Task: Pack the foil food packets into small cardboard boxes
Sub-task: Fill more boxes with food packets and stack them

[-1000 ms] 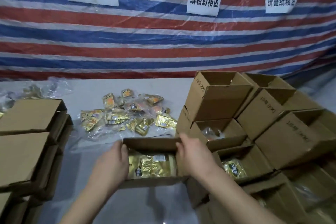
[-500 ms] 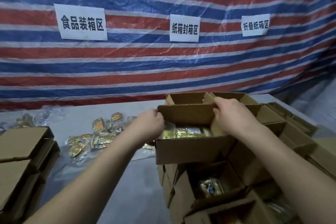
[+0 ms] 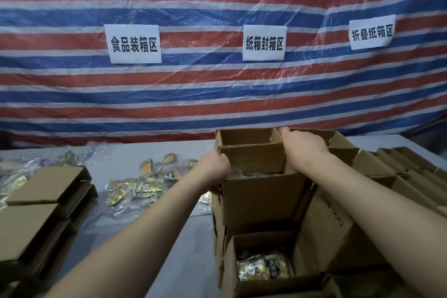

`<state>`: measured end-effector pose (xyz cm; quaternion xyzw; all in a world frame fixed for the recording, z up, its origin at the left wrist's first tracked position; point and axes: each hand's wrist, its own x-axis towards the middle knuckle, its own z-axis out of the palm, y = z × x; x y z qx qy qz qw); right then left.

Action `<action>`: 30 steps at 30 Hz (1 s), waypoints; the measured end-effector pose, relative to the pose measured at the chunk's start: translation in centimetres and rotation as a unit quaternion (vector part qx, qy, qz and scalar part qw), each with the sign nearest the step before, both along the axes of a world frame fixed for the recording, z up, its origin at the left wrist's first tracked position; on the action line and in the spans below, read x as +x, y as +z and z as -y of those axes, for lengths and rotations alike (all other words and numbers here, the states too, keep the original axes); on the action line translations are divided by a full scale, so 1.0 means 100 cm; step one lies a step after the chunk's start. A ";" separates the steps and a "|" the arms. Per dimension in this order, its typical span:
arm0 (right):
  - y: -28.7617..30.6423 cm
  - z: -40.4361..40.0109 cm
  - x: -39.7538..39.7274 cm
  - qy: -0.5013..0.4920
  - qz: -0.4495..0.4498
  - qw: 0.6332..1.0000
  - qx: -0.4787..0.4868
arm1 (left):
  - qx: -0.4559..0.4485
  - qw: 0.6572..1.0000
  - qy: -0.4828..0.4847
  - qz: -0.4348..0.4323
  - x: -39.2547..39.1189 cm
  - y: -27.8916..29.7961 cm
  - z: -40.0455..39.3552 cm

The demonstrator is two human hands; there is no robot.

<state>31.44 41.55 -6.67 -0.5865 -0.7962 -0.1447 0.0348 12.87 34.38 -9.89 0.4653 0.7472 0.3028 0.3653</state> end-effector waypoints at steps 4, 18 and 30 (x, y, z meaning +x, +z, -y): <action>-0.004 -0.008 0.003 0.010 0.015 1.000 0.001 | -0.021 1.000 -0.010 -0.010 0.002 -0.001 -0.005; -0.006 -0.005 -0.006 -0.010 0.054 0.998 0.020 | -0.036 0.999 -0.003 -0.037 -0.010 -0.007 -0.002; 0.012 0.009 -0.028 -0.032 0.037 0.999 0.022 | 0.003 0.998 -0.065 0.013 -0.042 -0.017 0.020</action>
